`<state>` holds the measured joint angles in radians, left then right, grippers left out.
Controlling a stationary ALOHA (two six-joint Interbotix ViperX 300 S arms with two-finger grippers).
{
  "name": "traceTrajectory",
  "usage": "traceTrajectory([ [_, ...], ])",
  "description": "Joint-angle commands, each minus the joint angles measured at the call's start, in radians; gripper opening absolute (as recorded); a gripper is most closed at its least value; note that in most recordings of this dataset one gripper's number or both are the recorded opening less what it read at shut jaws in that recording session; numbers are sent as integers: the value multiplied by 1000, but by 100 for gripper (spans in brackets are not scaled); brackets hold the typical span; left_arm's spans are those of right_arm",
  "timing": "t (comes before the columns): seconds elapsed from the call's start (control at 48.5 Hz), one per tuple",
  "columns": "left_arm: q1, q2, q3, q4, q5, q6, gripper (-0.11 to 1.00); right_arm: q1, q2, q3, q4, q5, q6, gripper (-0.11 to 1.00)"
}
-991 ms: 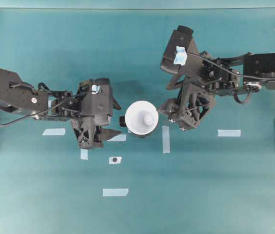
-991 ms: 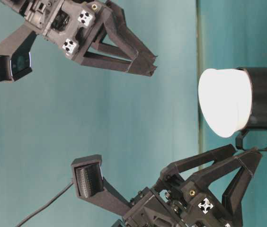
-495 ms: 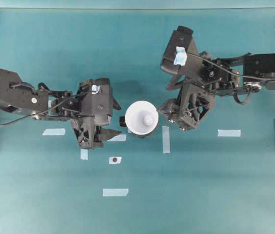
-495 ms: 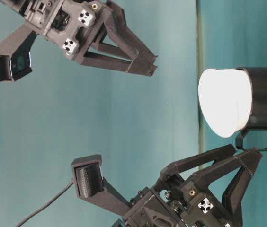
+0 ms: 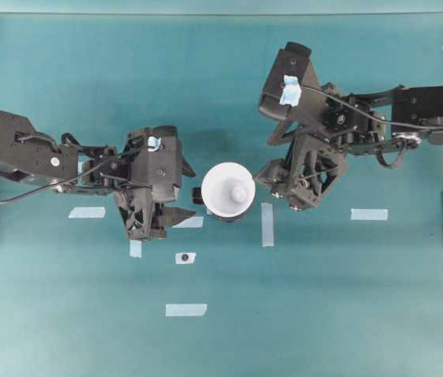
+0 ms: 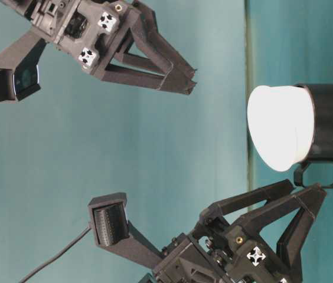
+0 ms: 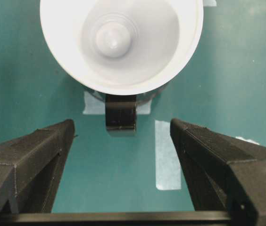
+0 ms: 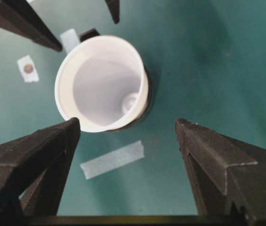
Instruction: Holding the cup holder with the left arm, the right arm places the cup into the cup holder.
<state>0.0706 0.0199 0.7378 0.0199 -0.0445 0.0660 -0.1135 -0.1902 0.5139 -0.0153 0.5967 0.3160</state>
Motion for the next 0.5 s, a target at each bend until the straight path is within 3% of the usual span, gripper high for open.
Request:
traceTrajectory([
  [0.0, -5, -20, -18, 3, -3, -2, 92, 2, -18, -9, 0, -6, -6, 88],
  [0.475, -8, -18, -26, 3, -3, -2, 92, 2, -18, -8, 0, -6, -6, 88],
])
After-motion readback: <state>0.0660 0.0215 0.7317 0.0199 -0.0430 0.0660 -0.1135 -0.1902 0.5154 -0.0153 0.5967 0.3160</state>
